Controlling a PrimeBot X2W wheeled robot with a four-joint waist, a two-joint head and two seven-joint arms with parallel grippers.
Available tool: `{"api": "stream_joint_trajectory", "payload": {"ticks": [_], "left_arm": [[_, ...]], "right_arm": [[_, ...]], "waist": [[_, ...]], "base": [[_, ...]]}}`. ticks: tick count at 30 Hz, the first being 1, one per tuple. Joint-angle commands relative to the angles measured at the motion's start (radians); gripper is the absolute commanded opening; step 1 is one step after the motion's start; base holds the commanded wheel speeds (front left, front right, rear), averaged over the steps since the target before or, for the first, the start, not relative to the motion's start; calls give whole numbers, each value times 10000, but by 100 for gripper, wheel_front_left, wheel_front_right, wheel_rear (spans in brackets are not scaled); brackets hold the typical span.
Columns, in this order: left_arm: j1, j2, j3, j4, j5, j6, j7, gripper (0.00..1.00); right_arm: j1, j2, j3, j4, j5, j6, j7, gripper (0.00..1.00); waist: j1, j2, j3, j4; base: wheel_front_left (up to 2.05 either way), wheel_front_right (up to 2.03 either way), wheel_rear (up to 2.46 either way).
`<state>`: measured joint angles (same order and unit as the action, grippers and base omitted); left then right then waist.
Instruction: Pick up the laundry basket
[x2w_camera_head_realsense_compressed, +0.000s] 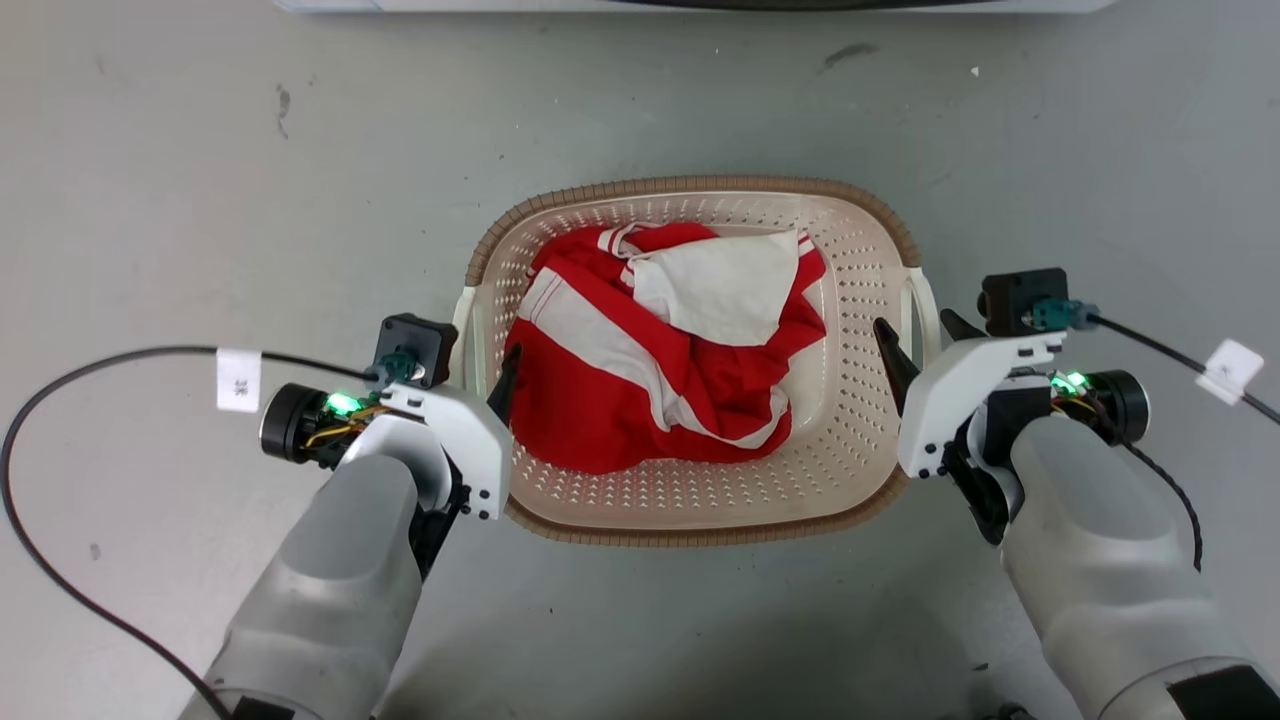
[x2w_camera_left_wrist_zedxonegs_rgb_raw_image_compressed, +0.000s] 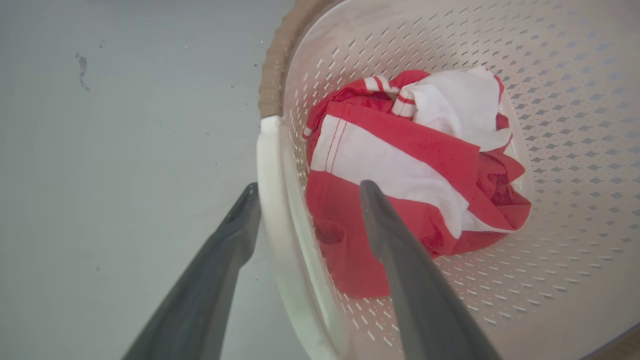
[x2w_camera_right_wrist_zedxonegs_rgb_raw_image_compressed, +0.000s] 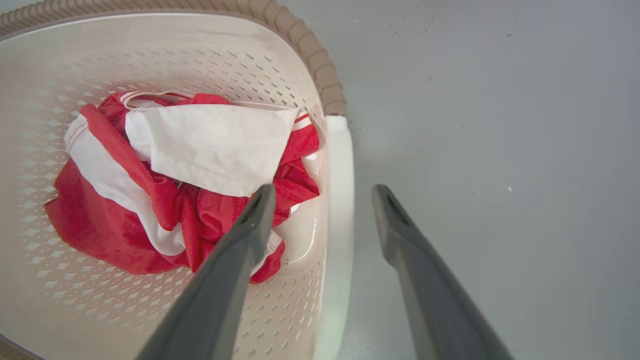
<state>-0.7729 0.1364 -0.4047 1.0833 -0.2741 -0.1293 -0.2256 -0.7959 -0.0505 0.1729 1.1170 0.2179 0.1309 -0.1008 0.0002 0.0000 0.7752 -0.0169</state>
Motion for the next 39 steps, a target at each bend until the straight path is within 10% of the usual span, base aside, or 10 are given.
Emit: {"api": "stream_joint_trajectory", "payload": {"ticks": [1, 25, 26, 27, 28, 29, 39], "left_arm": [[-249, 88, -218, 151, -200, -8, 131, 100], [-1401, 625, -3103, 593, -2837, -10, 1324, 100], [-1376, 590, -3198, 594, -2989, -10, 1421, 53], [-1385, 593, -3283, 561, -3099, -10, 1458, 0], [-1402, 605, -3373, 525, -3211, -10, 1492, 0], [-1396, 607, -3504, 480, -3321, -10, 1525, 0], [-1151, 828, -4973, -51, -4218, -23, 1847, 0]], "right_arm": [[-252, 6, 126, 160, 103, -3, 120, 100], [-1740, 6, 853, 1554, 46, -3, 1344, 100], [-1717, 6, 903, 1569, 32, -3, 1397, 100], [-1694, 6, 939, 1589, 15, -3, 1434, 62], [-1699, 6, 954, 1597, 29, -3, 1453, 9], [-1712, 6, 976, 1599, -2, -3, 1431, 0], [-1473, 25, 1030, 1646, -288, 11, 1637, 0]], "waist": [[-2, 0, 117, 13], [-2, 0, 843, 121], [-2, 0, 855, 129], [-2, 0, 868, 136], [-2, 0, 882, 145], [-2, 0, 890, 157], [-2, 0, 332, 259]], "base": [[0, 0, 0], [0, 0, 0], [0, 0, 0], [0, 0, 0], [0, 0, 0], [0, 0, 0], [0, 0, 0]]}}
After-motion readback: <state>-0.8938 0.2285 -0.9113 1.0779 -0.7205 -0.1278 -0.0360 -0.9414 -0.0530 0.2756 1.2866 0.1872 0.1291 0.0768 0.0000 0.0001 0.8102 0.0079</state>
